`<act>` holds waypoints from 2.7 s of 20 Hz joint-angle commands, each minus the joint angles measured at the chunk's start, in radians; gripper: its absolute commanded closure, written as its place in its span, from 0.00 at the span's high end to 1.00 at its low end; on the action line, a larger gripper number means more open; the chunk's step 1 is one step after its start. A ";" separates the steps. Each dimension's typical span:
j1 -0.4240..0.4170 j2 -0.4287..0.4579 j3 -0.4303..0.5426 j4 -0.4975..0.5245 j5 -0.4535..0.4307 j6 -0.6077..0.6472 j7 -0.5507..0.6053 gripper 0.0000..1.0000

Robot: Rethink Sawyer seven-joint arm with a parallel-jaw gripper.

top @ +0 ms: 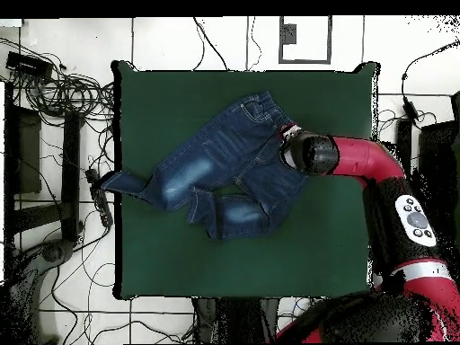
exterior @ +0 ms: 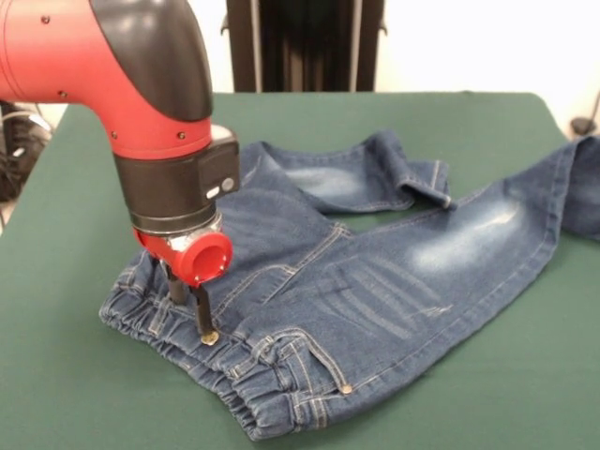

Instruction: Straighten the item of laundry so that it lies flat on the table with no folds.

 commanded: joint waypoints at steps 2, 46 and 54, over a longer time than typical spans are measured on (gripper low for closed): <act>0.048 0.089 0.045 -0.066 -0.106 -0.047 -0.258 1.00; -0.101 0.143 0.288 -0.323 -0.113 0.280 -0.977 0.00; -0.111 0.143 0.293 -0.365 -0.073 0.377 -1.131 0.00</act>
